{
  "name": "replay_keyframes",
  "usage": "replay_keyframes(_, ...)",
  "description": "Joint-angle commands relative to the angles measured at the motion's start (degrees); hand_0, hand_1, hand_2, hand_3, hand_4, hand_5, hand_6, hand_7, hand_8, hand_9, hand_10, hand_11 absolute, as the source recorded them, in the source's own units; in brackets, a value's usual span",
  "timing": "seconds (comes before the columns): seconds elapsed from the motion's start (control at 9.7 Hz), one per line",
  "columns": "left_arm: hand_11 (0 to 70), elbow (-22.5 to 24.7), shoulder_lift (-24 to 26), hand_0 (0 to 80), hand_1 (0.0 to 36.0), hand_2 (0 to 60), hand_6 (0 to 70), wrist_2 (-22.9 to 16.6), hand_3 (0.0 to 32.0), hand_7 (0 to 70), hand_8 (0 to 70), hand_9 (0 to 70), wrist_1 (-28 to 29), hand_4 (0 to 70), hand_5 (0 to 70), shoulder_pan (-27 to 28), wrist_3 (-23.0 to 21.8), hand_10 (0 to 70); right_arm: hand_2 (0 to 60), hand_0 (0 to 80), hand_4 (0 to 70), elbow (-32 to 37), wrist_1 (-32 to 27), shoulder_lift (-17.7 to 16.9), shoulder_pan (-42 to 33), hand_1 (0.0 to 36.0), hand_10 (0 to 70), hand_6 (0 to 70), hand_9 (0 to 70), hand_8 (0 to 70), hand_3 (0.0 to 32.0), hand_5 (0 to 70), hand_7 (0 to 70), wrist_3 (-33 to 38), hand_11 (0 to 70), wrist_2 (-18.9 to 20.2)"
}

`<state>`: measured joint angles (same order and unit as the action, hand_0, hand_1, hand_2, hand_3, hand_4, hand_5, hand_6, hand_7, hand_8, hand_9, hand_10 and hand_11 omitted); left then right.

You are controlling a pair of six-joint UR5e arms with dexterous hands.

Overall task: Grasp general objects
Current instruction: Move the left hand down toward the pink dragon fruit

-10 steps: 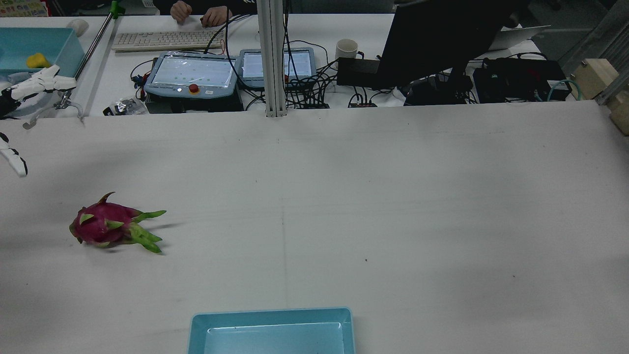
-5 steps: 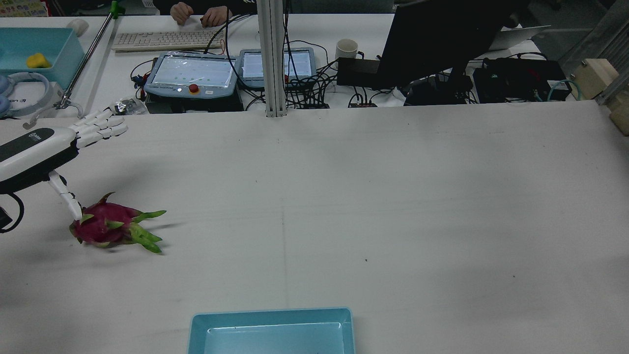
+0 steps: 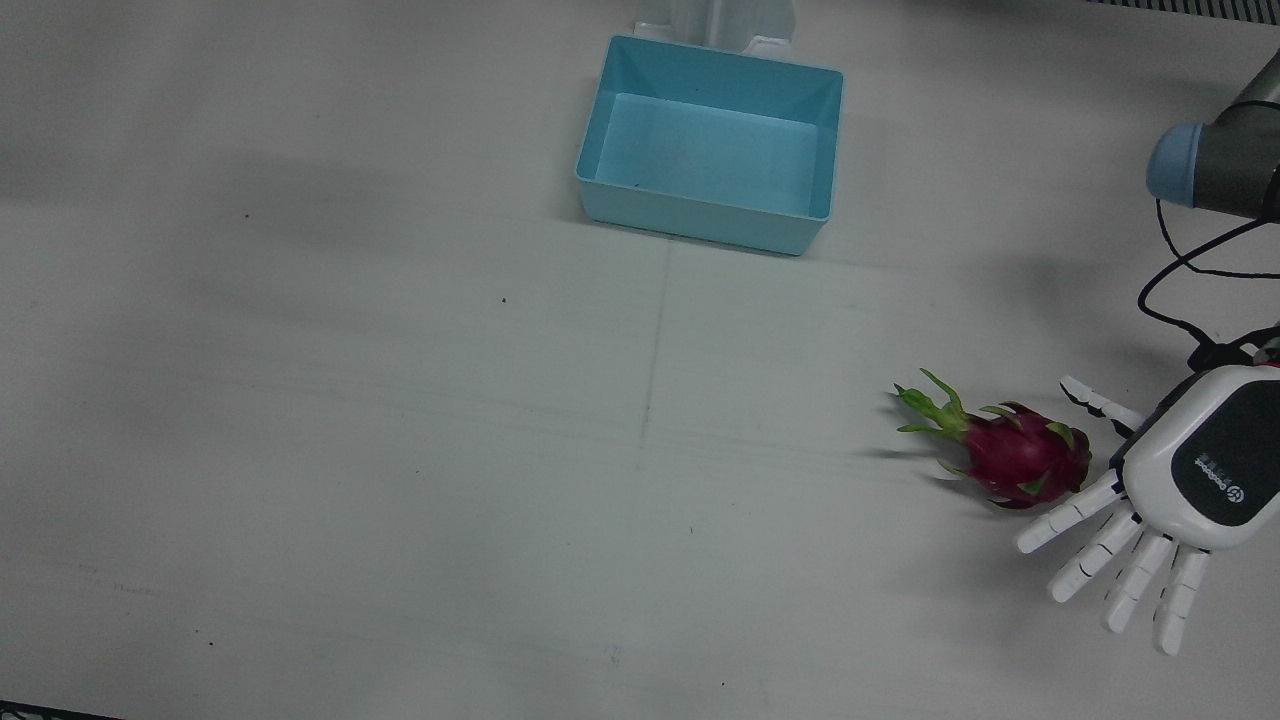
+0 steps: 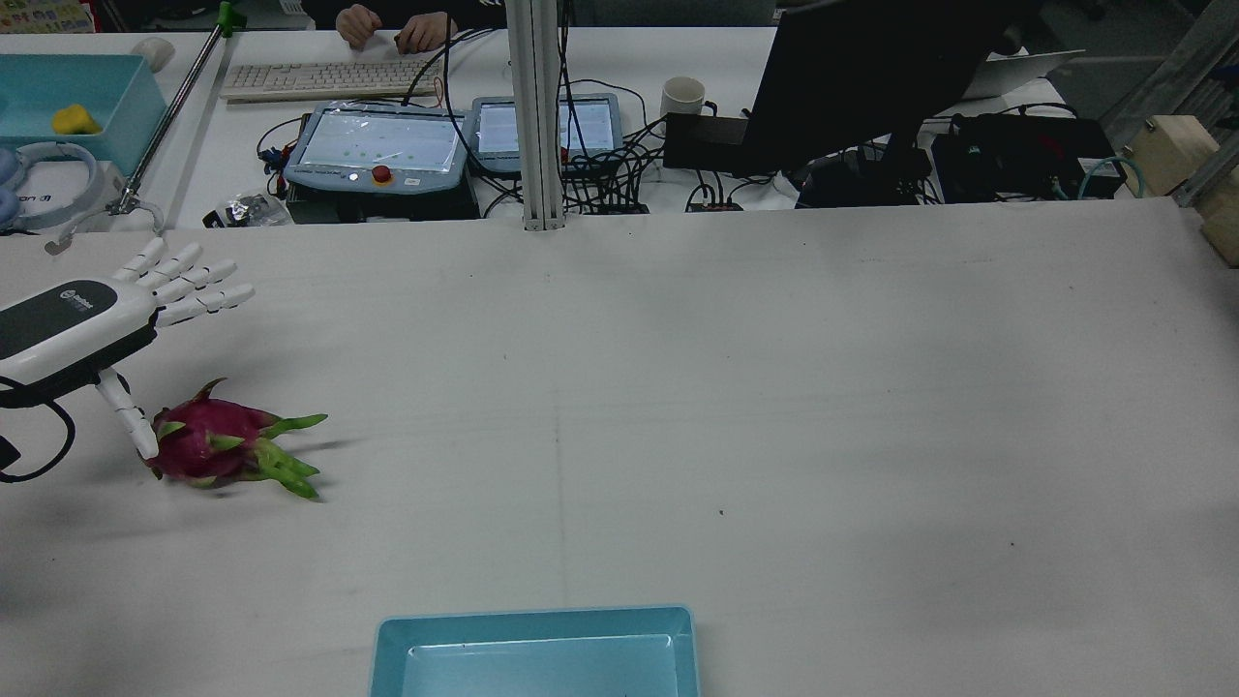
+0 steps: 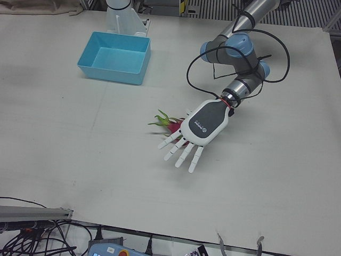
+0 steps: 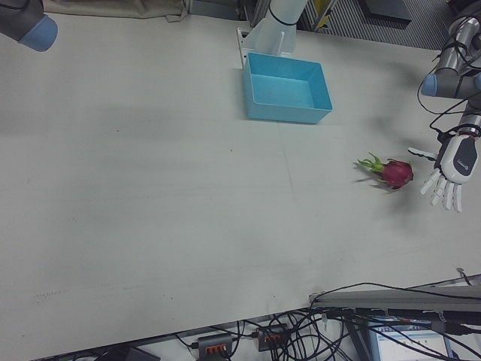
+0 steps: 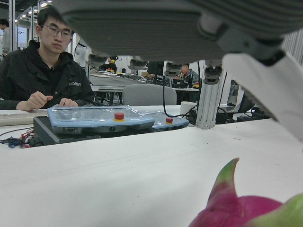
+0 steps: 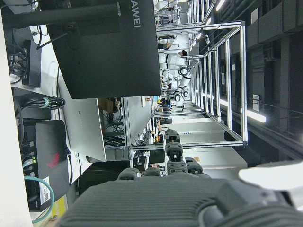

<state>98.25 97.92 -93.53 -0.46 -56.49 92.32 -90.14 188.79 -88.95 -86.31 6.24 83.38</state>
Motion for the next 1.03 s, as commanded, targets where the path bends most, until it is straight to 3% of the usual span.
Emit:
replay_keyframes(0.0,0.0,-1.83,-2.28,52.3,17.3,0.0,0.0,0.01,32.0,6.6,0.0,0.0,-0.34,0.0,4.9,-0.02,4.09,0.0,0.0,0.0,0.0,0.05,0.00,0.00,0.00,0.0,0.0,0.0,0.0,0.0,0.0,0.0,0.0,0.09,0.0,0.03)
replay_keyframes(0.31,0.0,-2.27,-3.78,52.2,17.4,0.0,0.0,-0.08,32.0,5.8,0.0,0.0,1.07,0.0,3.7,0.41,6.90,0.0,0.0,0.0,0.0,0.14,0.00,0.00,0.00,0.0,0.0,0.0,0.0,0.0,0.0,0.0,0.0,0.09,0.0,-0.06)
replay_keyframes(0.93,0.0,-5.60,-2.99,51.6,16.0,0.0,0.0,0.27,32.0,6.4,0.0,0.0,4.14,0.0,6.6,2.08,6.82,0.0,0.0,0.0,0.0,0.14,0.00,0.00,0.00,0.0,0.0,0.0,0.0,0.0,0.0,0.0,0.0,0.09,0.0,0.03)
